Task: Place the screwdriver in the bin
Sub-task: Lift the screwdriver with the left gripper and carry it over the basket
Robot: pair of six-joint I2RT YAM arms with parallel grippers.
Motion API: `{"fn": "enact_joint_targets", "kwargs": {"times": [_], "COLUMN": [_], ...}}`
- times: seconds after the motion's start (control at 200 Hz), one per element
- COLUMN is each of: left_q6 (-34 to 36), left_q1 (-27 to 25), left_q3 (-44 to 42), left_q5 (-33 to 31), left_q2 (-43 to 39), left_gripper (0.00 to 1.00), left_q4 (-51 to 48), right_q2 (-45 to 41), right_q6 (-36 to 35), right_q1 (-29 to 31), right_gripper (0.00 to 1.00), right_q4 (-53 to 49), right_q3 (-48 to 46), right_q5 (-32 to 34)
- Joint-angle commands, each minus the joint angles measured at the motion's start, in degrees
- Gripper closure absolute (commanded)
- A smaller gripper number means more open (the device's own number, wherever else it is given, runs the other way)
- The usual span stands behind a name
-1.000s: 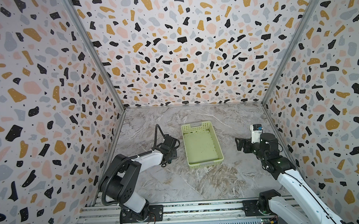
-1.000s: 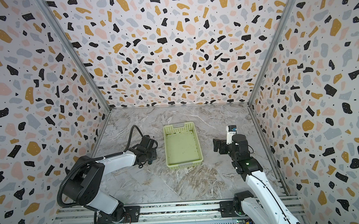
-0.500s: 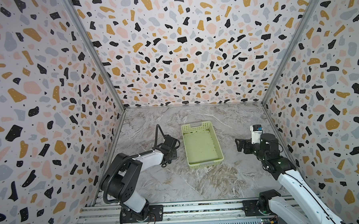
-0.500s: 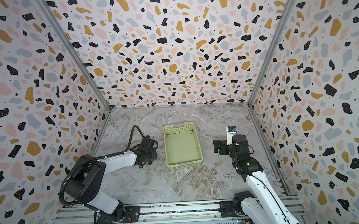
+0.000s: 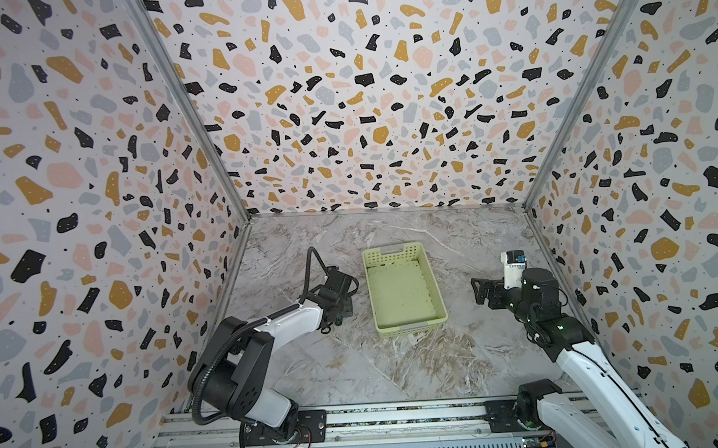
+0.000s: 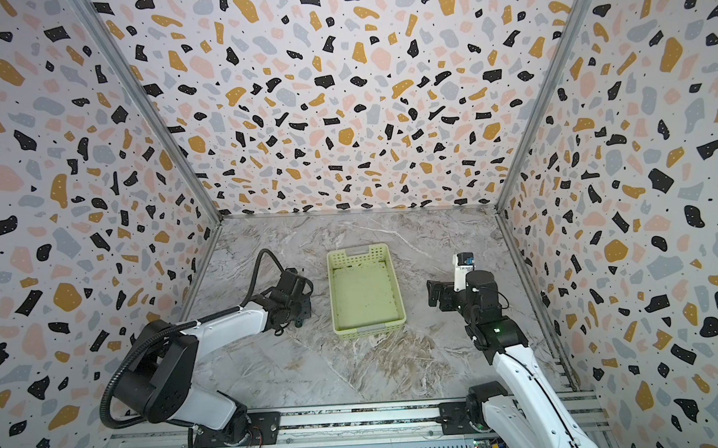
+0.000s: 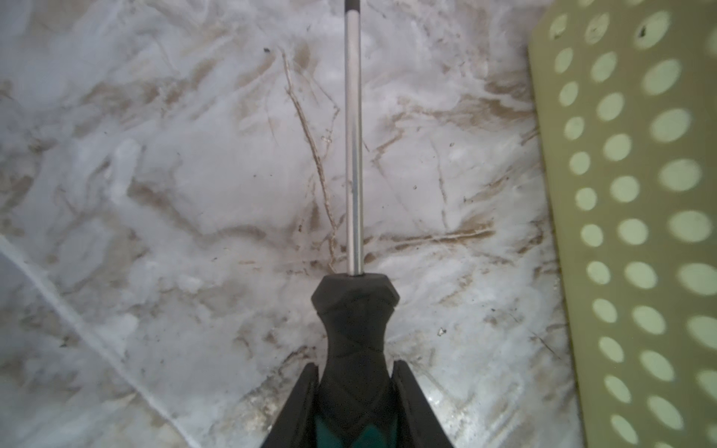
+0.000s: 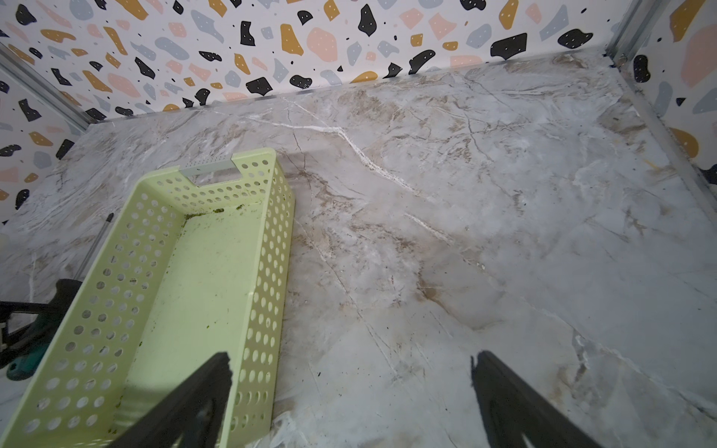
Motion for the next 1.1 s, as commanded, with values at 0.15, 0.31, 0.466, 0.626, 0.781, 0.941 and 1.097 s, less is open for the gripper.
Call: {"fn": "enact_joint_targets", "kwargs": {"times": [0.15, 0.31, 0.466, 0.626, 0.781, 0.941, 1.097], "left_q6": [-0.39, -1.10, -2.98, -5.14, -6.31, -7.13, -8.44], "left_q1": [-1.00, -3.71, -8.11, -12.18, -15.62, -17.34, -17.99], "left_q3": [6.30, 11.32, 16.45, 21.04, 27.55, 32.17, 33.67], "left_q5": [1.02, 1.08, 1.33, 1.75, 3.18, 4.02, 6.19], "left_q2": [-6.35, -8.13, -6.53, 0.67, 9.39, 16.64, 22.07], "left_gripper": [0.77, 0.76, 0.75, 0.74, 0.73, 0.73, 0.72], "left_q4": [-5.99, -9.07, -8.70, -5.40, -3.39, -2.06, 0.27], "right_q2": [-0.93, -0.57, -0.27, -0.22, -0.39, -0.92, -0.80], "right_q6": [-0.69, -0.65, -0.54, -0.35, -1.04, -3.03, -3.03], "right_q1": [-0.57, -0.70, -0.65, -0.74, -0.80, -1.24, -2.12], "right_gripper": [0.01, 0.01, 0.01, 0.01, 0.01, 0.01, 0.01], "right_q4": [-1.40, -1.25, -1.23, -1.23, -2.58, -4.60, -3.99], "right_q3": [0.30, 0.26, 0.48, 0.65, 1.46, 2.08, 1.49], "right_q5": [-0.45, -0.89, -1.39, -1.99, -2.15, -1.23, -2.61]}}
